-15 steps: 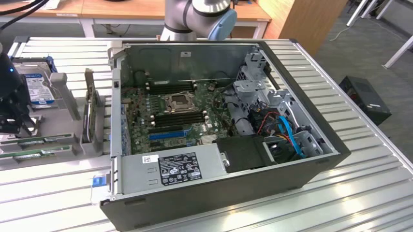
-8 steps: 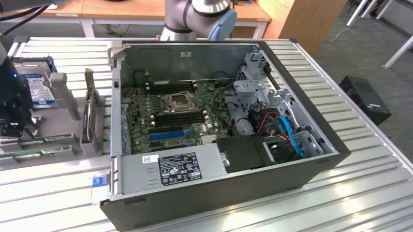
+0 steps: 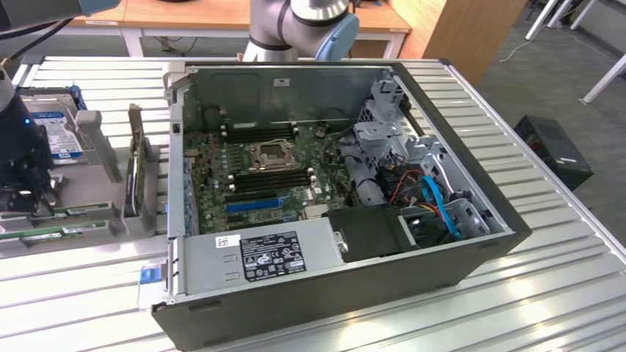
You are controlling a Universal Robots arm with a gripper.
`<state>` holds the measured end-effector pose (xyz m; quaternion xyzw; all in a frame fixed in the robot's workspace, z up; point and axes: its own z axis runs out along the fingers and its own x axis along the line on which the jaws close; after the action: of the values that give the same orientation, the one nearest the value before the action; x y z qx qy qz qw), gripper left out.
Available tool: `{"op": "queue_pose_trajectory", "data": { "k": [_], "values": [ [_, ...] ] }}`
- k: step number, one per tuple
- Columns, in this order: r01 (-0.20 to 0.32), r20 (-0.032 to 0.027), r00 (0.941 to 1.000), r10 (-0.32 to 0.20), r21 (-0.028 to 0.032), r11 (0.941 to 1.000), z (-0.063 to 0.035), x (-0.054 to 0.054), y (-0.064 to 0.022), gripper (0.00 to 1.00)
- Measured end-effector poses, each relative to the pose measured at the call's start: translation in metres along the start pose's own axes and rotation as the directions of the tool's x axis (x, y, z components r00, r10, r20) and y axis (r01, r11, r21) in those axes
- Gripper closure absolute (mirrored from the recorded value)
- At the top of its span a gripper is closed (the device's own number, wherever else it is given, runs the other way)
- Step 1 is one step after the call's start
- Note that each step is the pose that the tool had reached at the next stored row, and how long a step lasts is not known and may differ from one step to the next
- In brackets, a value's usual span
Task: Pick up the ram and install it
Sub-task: 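Pick up the ram and move it above insertion slot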
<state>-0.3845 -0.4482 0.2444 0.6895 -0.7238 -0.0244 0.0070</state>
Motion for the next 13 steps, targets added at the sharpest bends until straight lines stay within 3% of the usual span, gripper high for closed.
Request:
{"op": "queue_pose_trajectory", "data": {
  "k": [13],
  "values": [
    [0.000, -0.0001, 1.0000, 0.000, -0.0002, 1.0000, 0.0114, 0.000, -0.0005, 0.70]
  ]
}}
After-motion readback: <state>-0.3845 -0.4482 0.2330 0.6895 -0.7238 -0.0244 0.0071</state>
